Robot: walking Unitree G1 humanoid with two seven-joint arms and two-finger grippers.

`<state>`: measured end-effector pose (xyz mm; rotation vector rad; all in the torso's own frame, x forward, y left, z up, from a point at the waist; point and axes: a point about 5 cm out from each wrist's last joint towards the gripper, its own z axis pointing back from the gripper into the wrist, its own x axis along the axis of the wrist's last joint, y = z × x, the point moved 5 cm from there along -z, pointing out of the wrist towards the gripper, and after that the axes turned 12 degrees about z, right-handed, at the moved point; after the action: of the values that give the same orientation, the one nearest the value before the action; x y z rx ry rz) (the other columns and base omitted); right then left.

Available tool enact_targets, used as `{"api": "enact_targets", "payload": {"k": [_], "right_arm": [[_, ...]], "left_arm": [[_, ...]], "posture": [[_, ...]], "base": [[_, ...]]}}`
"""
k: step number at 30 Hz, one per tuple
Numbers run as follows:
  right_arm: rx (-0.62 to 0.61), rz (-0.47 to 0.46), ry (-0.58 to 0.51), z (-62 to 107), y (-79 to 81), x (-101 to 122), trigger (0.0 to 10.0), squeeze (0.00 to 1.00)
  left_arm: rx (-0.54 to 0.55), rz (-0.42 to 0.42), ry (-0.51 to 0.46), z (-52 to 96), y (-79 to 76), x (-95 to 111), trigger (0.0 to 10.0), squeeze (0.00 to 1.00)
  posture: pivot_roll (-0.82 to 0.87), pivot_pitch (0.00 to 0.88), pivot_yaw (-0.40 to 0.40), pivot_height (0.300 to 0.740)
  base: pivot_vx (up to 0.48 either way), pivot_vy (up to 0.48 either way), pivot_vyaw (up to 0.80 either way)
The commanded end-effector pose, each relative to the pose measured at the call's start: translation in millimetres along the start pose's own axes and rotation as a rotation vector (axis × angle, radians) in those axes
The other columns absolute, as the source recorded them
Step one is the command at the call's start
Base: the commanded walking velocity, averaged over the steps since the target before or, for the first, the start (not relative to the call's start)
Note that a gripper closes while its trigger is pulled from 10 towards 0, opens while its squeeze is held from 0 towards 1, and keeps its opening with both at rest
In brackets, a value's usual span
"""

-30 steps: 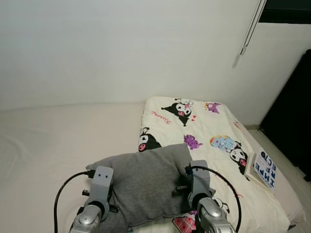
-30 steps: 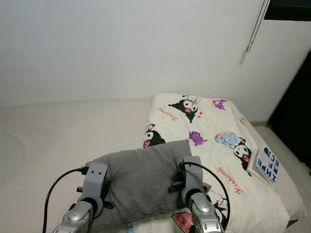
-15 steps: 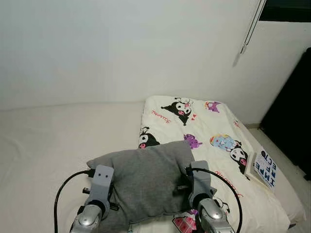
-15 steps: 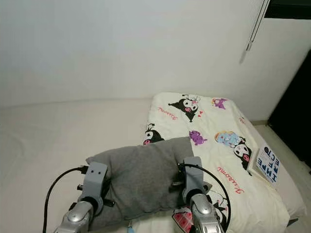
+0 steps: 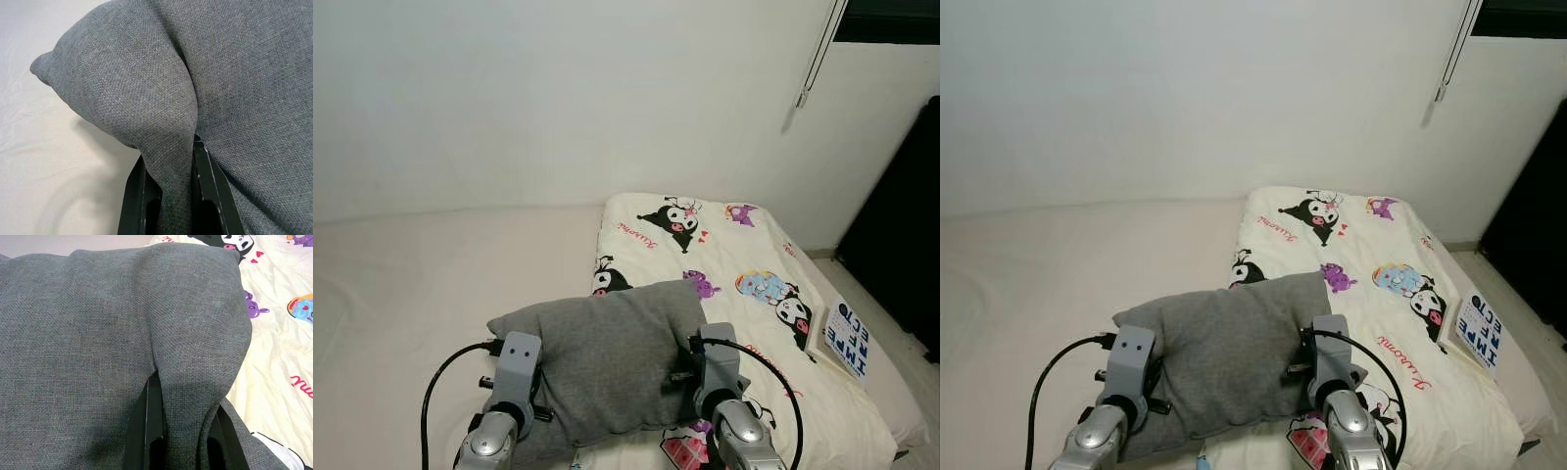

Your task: Clean up the room

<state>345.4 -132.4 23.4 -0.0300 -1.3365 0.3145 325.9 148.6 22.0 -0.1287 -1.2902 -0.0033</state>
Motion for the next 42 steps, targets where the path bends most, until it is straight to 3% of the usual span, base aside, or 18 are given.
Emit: {"api": "enact_targets", "payload": {"k": [1,42], "right_arm": [[0.03,0.008,-0.028,-0.2,7.6,4.0,10.0,0.0],[-0.005,0.017,-0.016,-0.5,1.6,-0.3,10.0,0.0]], "left_arm": [[-0.021,-0.014,-0.056,-3.3,-6.3,13.8,10.0,0.0],[0.01,-0.022,-0.051,-5.6,-1.6,10.1,10.0,0.0]], "posture": [[0.0,0.062,-0.031,0.74],[0.0,0.078,-0.033,0.74]], "base": [[0.0,0.0,0.0],[0.0,0.0,0.0]]}}
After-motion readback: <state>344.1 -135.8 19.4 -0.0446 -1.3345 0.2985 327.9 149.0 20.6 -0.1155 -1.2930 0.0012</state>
